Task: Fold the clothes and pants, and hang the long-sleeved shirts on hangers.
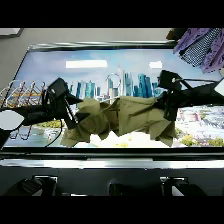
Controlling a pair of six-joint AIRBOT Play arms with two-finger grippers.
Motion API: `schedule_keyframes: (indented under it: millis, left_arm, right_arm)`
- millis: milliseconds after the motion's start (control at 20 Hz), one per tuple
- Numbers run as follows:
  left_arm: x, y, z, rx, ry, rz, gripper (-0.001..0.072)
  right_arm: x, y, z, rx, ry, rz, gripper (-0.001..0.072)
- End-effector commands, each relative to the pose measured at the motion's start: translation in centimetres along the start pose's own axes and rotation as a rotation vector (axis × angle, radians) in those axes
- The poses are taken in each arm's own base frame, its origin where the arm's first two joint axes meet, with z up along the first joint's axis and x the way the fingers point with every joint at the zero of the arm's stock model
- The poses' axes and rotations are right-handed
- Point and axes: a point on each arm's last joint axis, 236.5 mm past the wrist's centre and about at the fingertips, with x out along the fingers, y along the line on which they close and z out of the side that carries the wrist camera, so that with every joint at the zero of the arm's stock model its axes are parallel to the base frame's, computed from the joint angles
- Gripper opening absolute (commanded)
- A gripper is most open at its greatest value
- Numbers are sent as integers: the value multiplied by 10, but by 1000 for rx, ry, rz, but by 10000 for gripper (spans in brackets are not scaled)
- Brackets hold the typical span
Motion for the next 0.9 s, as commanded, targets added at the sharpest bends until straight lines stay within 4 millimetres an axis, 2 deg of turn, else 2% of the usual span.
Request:
schedule_keyframes:
  millis: [0,150,250,350,700,850]
  left_arm:
    - [-10,49,39,-196,-187,193,620]
    - [-26,78,64,-468,-354,271,619]
    - [-27,78,65,-586,-374,252,616]
    - [-25,71,63,-637,-360,222,603]
    - [-16,46,55,-795,-299,129,603]
    - [-13,36,47,-860,-257,95,603]
  right_arm:
    - [-35,-11,0,87,39,-164,27]
    - [-76,-19,-4,183,69,-344,27]
    - [-116,-31,-19,342,99,-535,28]
    - [-160,-33,-44,568,121,-731,29]
    - [-294,21,-139,1089,288,-1272,28]
    - [-337,32,-156,1228,327,-1466,27]
